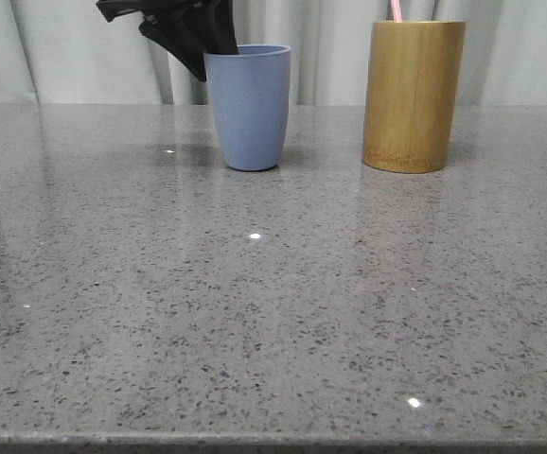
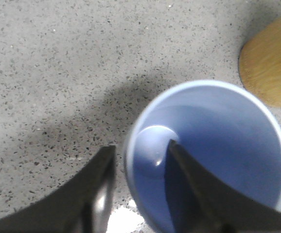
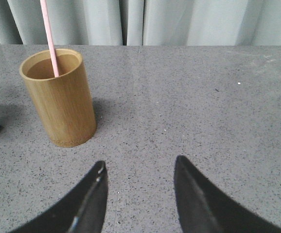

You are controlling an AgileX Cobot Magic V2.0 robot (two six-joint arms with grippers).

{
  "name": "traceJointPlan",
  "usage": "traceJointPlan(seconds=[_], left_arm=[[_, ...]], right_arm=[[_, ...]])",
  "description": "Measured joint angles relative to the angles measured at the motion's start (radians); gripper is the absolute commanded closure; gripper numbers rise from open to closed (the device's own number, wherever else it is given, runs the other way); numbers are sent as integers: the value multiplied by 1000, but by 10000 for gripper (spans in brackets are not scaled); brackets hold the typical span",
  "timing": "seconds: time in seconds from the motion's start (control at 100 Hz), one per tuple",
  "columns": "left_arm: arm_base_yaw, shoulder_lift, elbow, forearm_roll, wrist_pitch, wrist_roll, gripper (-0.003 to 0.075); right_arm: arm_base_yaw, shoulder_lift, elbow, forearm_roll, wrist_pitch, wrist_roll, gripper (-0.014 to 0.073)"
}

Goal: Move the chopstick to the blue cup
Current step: 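Release the blue cup and raise the left gripper away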

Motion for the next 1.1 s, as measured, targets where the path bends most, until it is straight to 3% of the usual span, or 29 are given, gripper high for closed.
traceJointPlan(seconds=[0.65, 0.92, 1.1], left_arm=[[6, -80, 0, -12, -8, -17, 398], [35, -197, 23, 164, -6, -95, 438], [70, -313, 158, 216, -27, -129, 438]], right_arm=[[0, 0, 0, 0, -2, 0, 248], [0, 0, 0, 0, -2, 0, 248], [0, 0, 0, 0, -2, 0, 248]])
